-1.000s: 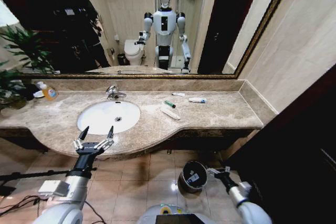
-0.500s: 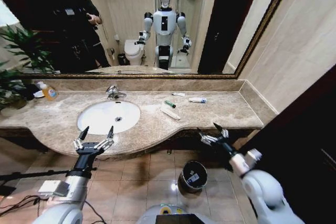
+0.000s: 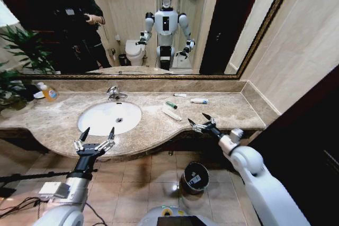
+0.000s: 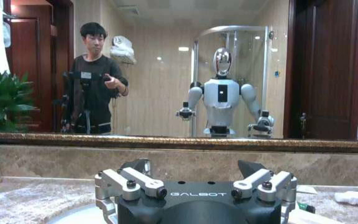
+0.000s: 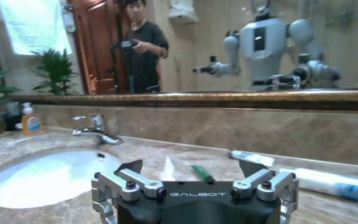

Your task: Pick up the trash from the sink and place it in the trash bin.

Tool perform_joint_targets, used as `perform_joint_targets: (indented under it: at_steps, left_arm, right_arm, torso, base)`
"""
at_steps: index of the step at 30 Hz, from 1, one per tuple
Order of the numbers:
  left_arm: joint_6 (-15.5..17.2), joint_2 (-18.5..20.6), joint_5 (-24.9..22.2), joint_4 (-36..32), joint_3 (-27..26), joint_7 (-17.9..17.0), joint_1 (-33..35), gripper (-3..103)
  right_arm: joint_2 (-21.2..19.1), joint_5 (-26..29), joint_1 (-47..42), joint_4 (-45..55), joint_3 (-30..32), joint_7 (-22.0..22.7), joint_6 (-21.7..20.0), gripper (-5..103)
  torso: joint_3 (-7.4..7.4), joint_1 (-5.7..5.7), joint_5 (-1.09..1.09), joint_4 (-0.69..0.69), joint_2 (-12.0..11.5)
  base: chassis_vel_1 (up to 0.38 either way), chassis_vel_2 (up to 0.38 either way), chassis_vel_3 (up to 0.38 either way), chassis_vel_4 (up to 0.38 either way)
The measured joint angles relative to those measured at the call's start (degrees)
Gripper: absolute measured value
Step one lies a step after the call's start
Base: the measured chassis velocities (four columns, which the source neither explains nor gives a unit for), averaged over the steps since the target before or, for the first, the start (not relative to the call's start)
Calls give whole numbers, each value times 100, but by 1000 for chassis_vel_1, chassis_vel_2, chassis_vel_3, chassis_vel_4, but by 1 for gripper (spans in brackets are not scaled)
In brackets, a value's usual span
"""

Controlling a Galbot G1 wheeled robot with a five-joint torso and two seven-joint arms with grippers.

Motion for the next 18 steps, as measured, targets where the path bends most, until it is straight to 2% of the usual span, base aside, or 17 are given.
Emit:
perform_joint_targets:
  at_steps: [6,18]
  left_arm:
    - [0,0,0,0,0,0,0,100]
    - [0,0,0,0,0,0,0,100]
  right_arm:
    - [61,10,787,-650,-897,108,-135,100]
    - [272,-64,1727,-1803,-1671,179,-160,103]
  torso:
    - [0,0,0,0,0]
    - [0,0,0,0,0]
  base:
    - [0,0,0,0]
    - [0,0,0,0]
